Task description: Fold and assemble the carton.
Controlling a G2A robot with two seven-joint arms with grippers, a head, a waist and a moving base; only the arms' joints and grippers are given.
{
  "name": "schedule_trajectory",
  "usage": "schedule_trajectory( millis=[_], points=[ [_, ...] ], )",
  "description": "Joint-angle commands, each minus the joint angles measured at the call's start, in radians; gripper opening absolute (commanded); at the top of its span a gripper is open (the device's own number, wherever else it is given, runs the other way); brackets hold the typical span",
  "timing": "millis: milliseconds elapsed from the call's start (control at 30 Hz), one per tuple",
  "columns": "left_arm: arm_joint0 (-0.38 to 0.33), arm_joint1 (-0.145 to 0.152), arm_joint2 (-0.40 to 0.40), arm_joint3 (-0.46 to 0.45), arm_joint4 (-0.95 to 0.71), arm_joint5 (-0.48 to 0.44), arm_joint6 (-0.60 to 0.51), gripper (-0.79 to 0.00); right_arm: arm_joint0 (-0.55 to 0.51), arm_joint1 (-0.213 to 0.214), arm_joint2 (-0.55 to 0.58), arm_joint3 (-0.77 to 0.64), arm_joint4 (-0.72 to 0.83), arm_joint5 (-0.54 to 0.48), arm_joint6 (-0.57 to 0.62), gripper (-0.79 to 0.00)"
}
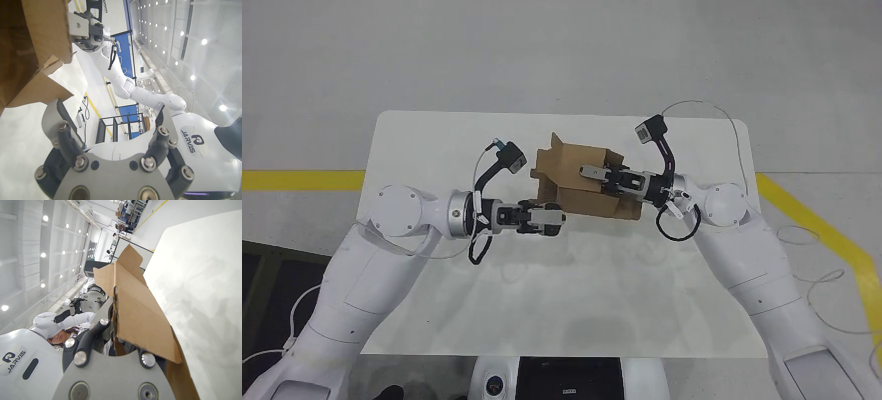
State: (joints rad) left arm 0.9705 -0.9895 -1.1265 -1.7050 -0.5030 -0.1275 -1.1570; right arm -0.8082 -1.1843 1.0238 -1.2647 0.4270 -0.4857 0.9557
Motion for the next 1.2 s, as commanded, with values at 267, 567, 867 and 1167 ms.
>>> schedule_trajectory(
  millis=[267,567,867,1167],
  points=[
    [-0.017,-0.008,0.018,-0.008,0.044,-0.041,0.045,0.000,-0.017,-0.001,0.011,-0.011,0.017,0.012,0.003,-0.785],
    [-0.031,-0.015,0.024,0.019,0.054,-0.053,0.070,0.000,-0.024,-0.005,0.012,-0.025,0.048,0.028,0.028,-0.785],
    [-0.029,-0.017,0.021,0.021,0.032,-0.062,0.053,0.000,-0.008,-0.007,0.018,0.002,0.053,0.032,0.036,-0.785],
    [-0.029,-0.017,0.021,0.021,0.032,-0.062,0.053,0.000,-0.008,-0.007,0.018,0.002,0.053,0.032,0.036,-0.785]
  ],
)
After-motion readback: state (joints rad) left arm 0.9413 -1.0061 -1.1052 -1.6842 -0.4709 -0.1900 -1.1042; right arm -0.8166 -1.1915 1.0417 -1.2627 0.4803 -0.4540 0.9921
